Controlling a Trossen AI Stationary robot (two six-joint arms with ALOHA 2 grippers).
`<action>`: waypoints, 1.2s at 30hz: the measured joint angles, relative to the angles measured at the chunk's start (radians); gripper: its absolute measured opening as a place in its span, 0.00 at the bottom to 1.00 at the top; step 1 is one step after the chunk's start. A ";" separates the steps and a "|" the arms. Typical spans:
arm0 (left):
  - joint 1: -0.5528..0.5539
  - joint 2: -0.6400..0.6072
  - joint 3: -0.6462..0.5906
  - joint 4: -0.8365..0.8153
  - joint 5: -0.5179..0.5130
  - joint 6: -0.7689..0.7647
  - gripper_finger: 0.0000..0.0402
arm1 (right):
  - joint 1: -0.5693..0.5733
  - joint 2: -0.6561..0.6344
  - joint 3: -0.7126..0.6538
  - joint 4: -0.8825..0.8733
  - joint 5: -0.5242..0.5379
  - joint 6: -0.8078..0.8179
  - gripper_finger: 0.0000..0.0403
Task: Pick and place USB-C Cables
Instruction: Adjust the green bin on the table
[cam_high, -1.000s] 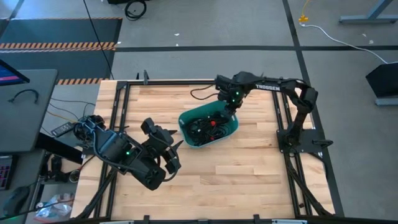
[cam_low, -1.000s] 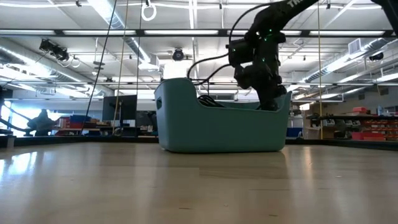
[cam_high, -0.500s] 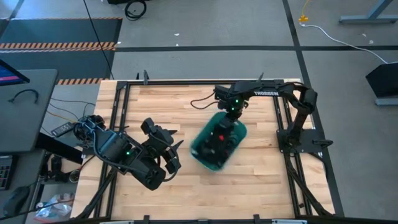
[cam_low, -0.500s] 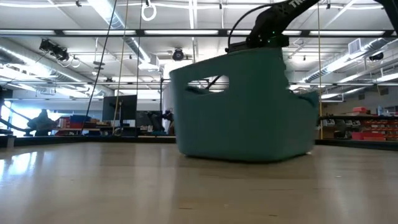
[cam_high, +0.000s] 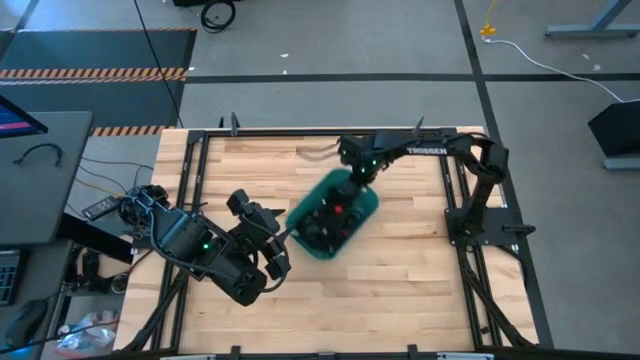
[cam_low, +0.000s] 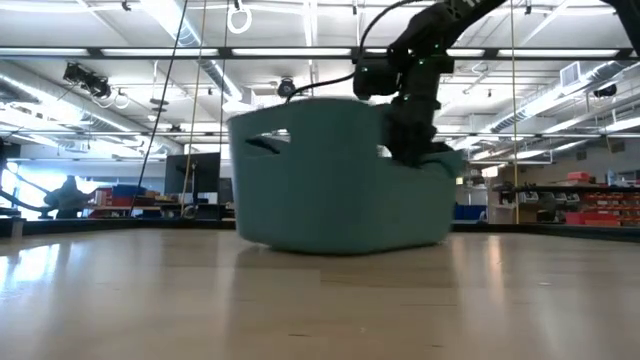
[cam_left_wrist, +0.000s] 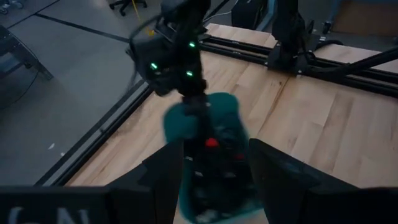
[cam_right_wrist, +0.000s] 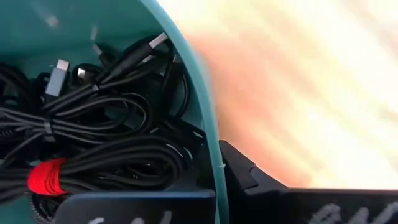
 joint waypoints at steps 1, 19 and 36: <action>0.000 0.000 0.000 0.000 0.000 0.000 0.47 | -0.019 0.000 0.003 0.022 0.003 0.016 0.00; 0.004 0.000 0.000 0.000 0.093 0.183 0.47 | 0.052 -0.008 -0.030 0.002 0.023 0.374 0.00; -0.061 0.000 0.000 0.000 0.212 0.319 0.47 | 0.394 -0.005 -0.052 0.089 0.171 0.860 0.00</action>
